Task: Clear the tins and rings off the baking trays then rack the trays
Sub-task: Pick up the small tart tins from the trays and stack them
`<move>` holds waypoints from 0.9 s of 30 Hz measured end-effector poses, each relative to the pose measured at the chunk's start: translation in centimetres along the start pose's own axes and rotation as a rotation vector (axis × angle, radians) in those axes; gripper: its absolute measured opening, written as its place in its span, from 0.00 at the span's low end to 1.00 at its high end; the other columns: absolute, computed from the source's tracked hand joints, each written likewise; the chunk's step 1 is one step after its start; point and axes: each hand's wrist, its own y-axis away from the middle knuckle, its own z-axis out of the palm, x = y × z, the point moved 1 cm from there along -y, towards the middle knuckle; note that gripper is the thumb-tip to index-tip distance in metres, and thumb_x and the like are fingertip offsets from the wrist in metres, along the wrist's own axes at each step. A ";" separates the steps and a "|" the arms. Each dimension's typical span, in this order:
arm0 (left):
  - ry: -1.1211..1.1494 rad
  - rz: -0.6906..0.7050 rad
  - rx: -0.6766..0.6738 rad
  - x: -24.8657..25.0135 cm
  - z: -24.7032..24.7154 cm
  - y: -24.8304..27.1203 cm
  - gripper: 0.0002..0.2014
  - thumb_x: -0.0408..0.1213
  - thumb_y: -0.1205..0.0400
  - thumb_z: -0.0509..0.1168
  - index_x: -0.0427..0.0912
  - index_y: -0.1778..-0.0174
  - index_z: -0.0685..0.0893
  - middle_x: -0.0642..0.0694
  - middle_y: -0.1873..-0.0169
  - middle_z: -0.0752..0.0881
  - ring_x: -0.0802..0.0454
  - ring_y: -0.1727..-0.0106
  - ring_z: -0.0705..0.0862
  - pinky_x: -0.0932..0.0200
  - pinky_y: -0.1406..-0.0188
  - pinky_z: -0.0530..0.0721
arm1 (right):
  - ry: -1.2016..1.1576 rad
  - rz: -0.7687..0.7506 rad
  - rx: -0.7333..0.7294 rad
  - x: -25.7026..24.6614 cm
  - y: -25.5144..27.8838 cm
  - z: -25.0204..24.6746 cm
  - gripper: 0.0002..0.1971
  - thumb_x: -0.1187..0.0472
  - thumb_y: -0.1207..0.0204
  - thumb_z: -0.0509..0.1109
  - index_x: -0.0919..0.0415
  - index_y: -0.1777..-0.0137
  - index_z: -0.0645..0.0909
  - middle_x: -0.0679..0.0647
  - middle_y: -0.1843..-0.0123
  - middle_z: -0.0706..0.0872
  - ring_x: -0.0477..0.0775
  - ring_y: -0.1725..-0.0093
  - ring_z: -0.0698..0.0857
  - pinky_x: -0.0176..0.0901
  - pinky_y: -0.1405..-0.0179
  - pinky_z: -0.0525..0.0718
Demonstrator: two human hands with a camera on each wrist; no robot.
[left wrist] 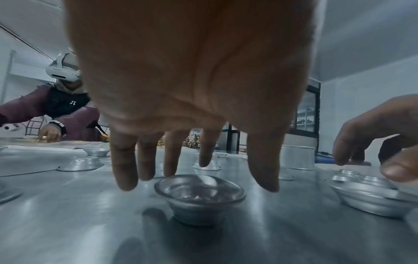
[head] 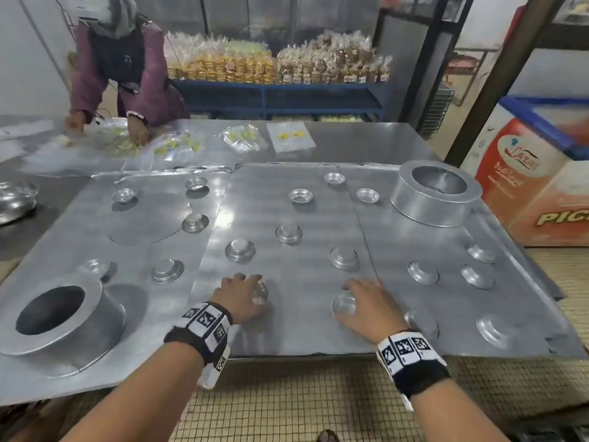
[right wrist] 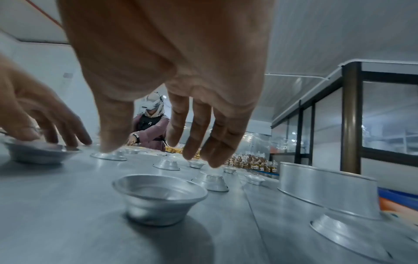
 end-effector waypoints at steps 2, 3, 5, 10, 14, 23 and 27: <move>-0.013 -0.045 -0.046 0.1 0.3 -1.0 0.38 0.61 0.20 0.67 0.55 0.15 0.64 0.41 0.21 0.70 0.34 0.23 0.71 0.38 0.25 0.73 | 0.081 0.001 -0.082 0.6 -1.4 0.1 0.44 0.31 0.41 0.74 0.45 0.25 0.69 0.46 0.28 0.75 0.55 0.29 0.72 0.51 0.32 0.75; -0.014 -0.061 -0.055 0.0 0.5 -1.6 0.37 0.60 0.21 0.67 0.55 0.16 0.67 0.41 0.22 0.72 0.34 0.25 0.73 0.38 0.26 0.75 | 0.119 -0.006 -0.127 0.9 -2.1 0.3 0.49 0.28 0.46 0.74 0.46 0.23 0.67 0.46 0.26 0.74 0.56 0.28 0.71 0.54 0.31 0.75; 0.005 -0.059 -0.074 -0.1 0.7 -2.4 0.34 0.60 0.24 0.68 0.53 0.22 0.75 0.42 0.26 0.76 0.36 0.29 0.78 0.40 0.28 0.77 | 0.177 -0.026 -0.202 1.3 -3.0 0.5 0.54 0.25 0.51 0.75 0.47 0.23 0.66 0.48 0.27 0.74 0.57 0.28 0.72 0.55 0.32 0.76; -0.022 -0.003 -0.122 1.3 -0.8 -2.5 0.26 0.60 0.31 0.65 0.55 0.39 0.88 0.53 0.31 0.81 0.46 0.30 0.77 0.49 0.28 0.75 | 0.178 -0.085 -0.271 2.1 -4.4 0.9 0.43 0.31 0.52 0.78 0.49 0.37 0.75 0.48 0.41 0.80 0.56 0.41 0.82 0.52 0.47 0.83; 0.216 -0.052 -0.055 3.2 -1.4 -2.1 0.35 0.58 0.40 0.68 0.49 0.36 0.87 0.55 0.47 0.86 0.55 0.40 0.83 0.61 0.40 0.79 | 0.087 -0.129 -0.279 2.8 -5.2 0.3 0.41 0.34 0.51 0.79 0.50 0.37 0.76 0.49 0.41 0.80 0.57 0.40 0.81 0.51 0.45 0.84; 1.125 -0.099 0.027 7.2 1.4 -2.2 0.34 0.28 0.41 0.88 0.48 0.39 0.87 0.40 0.46 0.89 0.44 0.50 0.91 0.48 0.56 0.92 | -0.186 -0.239 -0.188 4.3 -5.9 -2.3 0.45 0.44 0.45 0.84 0.43 0.26 0.71 0.48 0.31 0.71 0.52 0.29 0.69 0.48 0.32 0.77; 1.342 -0.103 0.022 8.6 2.7 -2.4 0.35 0.29 0.38 0.85 0.47 0.35 0.83 0.36 0.40 0.86 0.34 0.45 0.90 0.42 0.53 0.91 | -0.242 -0.268 -0.148 3.9 -5.9 -3.0 0.48 0.45 0.43 0.85 0.46 0.22 0.69 0.49 0.32 0.71 0.52 0.28 0.68 0.44 0.30 0.74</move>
